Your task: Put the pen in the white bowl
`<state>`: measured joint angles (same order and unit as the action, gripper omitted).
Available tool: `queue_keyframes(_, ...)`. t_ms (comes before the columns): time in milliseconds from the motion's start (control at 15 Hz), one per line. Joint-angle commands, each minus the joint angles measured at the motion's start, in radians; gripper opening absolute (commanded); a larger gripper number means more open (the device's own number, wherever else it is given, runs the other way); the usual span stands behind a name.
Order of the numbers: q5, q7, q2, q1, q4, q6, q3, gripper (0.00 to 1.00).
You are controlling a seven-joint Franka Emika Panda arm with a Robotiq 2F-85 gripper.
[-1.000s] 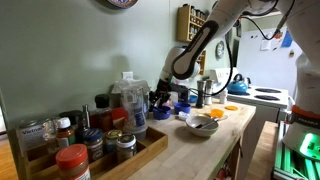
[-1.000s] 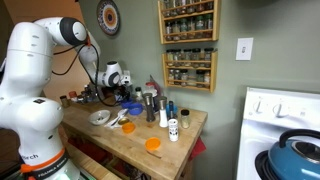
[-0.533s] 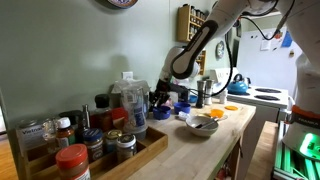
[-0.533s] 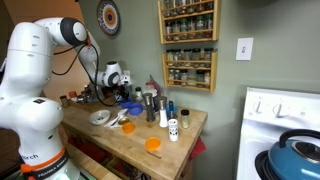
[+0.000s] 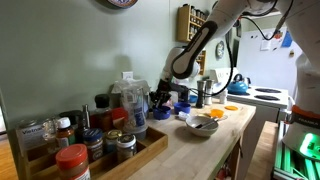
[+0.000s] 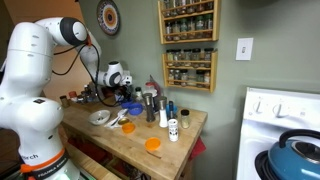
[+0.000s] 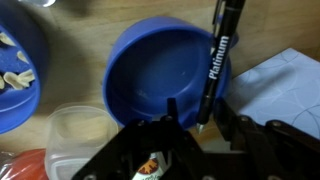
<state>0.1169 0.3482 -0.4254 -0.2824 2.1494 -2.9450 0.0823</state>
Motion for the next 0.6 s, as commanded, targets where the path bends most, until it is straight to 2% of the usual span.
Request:
queue_keyframes(0,0.018,0.007,0.006,0.001,0.004,0.044,0.005,0.18)
queue_keyframes(67,0.026,-0.001,0.008,0.01,0.004,0.053,0.019,0.16)
queue_keyframes(133,0.035,-0.013,0.01,0.019,0.004,0.063,0.034,0.0)
queue_keyframes(267,0.042,-0.01,0.013,0.019,0.007,0.062,0.04,0.04)
queue_keyframes(400,0.072,-0.031,0.032,0.04,0.017,0.039,0.074,0.03)
queue_keyframes(533,0.137,-0.107,0.082,0.096,0.044,-0.033,0.161,0.03)
